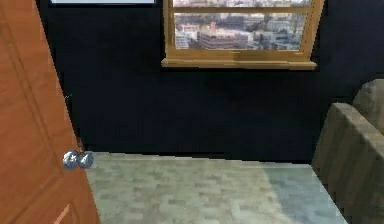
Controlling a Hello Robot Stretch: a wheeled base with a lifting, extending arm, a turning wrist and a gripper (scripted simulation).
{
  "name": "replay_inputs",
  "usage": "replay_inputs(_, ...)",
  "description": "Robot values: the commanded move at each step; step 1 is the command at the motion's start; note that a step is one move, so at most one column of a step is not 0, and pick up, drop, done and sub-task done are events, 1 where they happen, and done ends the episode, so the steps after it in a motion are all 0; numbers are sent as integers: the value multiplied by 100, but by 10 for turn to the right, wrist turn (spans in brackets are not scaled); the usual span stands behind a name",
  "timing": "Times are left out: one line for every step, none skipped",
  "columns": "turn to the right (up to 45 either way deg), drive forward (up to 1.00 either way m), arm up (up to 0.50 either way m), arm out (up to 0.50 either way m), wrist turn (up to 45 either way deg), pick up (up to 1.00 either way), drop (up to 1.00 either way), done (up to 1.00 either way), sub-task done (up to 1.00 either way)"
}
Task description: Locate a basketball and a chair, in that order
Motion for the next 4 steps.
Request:
replay_inputs(450, 0, 0, 0, 0, 0, 0, 0, 0)
replay_inputs(150, 0, 0, 0, 0, 0, 0, 0, 0)
replay_inputs(0, 75, 0, 0, 0, 0, 0, 0, 0)
replay_inputs(330, 0, 0, 0, 0, 0, 0, 0, 0)
